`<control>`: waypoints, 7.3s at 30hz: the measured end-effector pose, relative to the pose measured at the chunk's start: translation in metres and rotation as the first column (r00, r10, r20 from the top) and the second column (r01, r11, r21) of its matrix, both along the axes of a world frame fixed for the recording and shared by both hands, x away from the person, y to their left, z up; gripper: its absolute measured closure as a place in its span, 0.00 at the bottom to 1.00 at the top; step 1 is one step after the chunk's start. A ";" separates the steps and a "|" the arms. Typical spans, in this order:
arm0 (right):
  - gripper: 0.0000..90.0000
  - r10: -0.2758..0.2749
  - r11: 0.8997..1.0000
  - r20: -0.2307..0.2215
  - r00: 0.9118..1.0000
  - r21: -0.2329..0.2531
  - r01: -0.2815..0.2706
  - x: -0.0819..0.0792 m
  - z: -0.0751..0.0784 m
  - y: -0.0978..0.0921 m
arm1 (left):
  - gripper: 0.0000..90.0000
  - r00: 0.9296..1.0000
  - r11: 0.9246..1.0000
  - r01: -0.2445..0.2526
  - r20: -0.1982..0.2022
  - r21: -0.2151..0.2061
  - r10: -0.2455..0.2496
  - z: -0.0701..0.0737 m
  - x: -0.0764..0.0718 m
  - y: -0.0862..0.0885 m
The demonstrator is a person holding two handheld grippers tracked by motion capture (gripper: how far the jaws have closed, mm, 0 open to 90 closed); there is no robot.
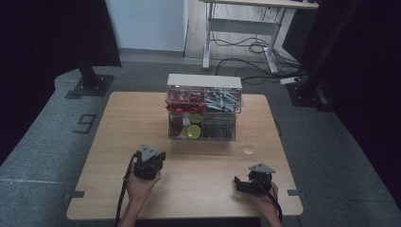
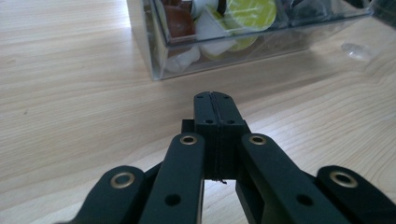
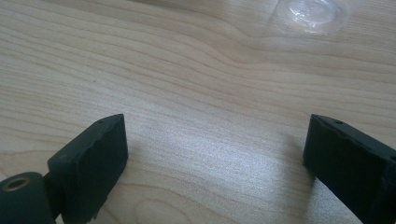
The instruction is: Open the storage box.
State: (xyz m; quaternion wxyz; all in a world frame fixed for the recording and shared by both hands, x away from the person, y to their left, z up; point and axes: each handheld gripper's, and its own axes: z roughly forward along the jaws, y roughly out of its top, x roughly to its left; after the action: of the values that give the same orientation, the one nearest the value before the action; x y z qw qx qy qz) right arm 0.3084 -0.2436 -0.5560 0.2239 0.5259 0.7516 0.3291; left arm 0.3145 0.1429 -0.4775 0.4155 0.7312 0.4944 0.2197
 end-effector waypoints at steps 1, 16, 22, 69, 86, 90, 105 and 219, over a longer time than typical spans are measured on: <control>0.08 -0.001 1.000 0.001 1.000 0.000 0.001 0.000 0.000 0.000 | 1.00 1.000 1.000 -0.001 -0.001 -0.001 0.001 0.000 0.001 -0.001; 0.08 -0.006 1.000 0.002 1.000 0.001 0.006 0.000 0.000 0.000 | 1.00 1.000 1.000 0.012 -0.027 0.025 -0.012 -0.002 0.021 -0.017; 0.10 -0.014 1.000 0.005 1.000 0.002 0.014 0.000 0.000 -0.001 | 1.00 0.999 1.000 0.018 -0.046 0.009 -0.018 -0.004 0.028 -0.020; 0.10 -0.015 1.000 0.006 1.000 0.002 0.015 0.000 0.000 -0.001 | 1.00 0.991 0.997 0.068 -0.110 -0.021 -0.070 -0.017 0.073 -0.054; 0.10 -0.016 1.000 0.006 1.000 0.002 0.016 0.000 0.000 -0.001 | 1.00 0.990 0.997 0.071 -0.121 -0.029 -0.074 -0.018 0.084 -0.059; 0.10 -0.015 1.000 0.006 1.000 0.002 0.015 0.000 0.000 -0.001 | 1.00 0.989 0.997 0.074 -0.124 -0.012 -0.075 -0.017 0.084 -0.061; 0.10 -0.017 1.000 0.006 1.000 0.002 0.017 0.000 0.000 -0.001 | 1.00 0.992 0.998 0.069 -0.102 -0.013 -0.070 -0.011 0.078 -0.061; 0.13 -0.022 1.000 0.012 1.000 0.005 0.022 -0.001 0.000 -0.001 | 1.00 0.999 0.998 0.041 -0.014 -0.054 -0.042 0.058 0.106 -0.064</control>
State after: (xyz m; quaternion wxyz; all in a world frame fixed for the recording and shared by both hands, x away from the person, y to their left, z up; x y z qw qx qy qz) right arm 0.3076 -0.2447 -0.5555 0.2309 0.5327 0.7436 0.3316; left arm 0.4203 0.0787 -0.4191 0.4357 0.7315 0.4880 0.1920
